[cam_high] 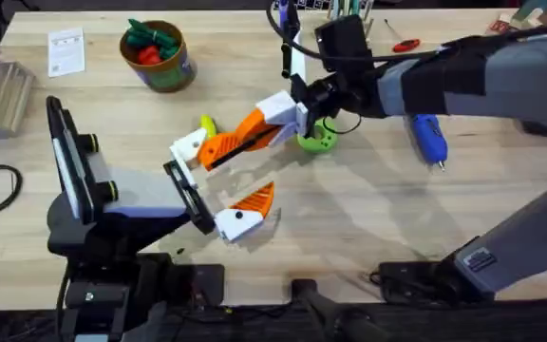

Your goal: Pick up the gripper from the table and insert it into the empty holder that is missing its gripper. Then pick up a screw, insert it into the mounting hole, and use the screwdriver to tighten it. Finally, clean up the table by picking up the vegetable and placing it into the bucket.

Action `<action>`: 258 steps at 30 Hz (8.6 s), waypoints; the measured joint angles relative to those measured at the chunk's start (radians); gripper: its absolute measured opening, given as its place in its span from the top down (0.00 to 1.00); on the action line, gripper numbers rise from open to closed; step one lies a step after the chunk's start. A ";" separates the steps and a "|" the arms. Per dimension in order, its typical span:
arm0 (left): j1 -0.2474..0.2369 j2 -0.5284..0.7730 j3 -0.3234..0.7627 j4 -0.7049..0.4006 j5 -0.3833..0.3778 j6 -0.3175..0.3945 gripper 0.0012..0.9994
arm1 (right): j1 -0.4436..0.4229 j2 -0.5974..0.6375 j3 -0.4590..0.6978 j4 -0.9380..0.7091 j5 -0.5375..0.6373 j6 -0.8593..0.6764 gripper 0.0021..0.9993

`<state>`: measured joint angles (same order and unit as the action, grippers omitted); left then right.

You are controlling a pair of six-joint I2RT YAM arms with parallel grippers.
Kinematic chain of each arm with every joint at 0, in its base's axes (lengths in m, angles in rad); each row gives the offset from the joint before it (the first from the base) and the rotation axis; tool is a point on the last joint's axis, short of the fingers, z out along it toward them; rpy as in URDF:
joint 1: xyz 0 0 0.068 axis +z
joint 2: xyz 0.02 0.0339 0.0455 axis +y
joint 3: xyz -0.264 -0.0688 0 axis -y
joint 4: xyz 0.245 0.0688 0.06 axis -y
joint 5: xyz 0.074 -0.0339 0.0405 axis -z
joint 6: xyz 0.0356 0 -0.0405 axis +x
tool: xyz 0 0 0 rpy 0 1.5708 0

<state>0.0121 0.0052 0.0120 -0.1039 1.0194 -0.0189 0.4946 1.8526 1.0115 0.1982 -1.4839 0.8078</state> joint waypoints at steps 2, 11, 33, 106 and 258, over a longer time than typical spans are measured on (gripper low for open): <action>0.000 0.000 0.000 0.000 -0.002 0.000 0.01 | 0.000 0.002 0.002 0.000 0.002 0.000 0.99; 0.000 0.000 0.000 -0.001 0.007 -0.017 0.01 | 0.002 0.050 0.020 0.012 -0.011 -0.032 0.99; 0.000 0.000 0.000 -0.001 0.007 -0.015 0.01 | 0.015 0.050 0.052 0.007 0.003 0.060 0.99; 0.003 0.000 0.000 -0.001 -0.002 -0.043 0.01 | 0.045 0.082 0.048 0.150 0.047 0.186 0.99; 0.003 0.000 0.000 -0.001 0.013 -0.019 0.01 | 0.055 0.158 0.556 -1.166 1.585 -0.369 0.93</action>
<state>0.0147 0.0054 0.0120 -0.1051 1.0327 -0.0381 0.5491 2.0109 1.5673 -0.9678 0.1010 0.4385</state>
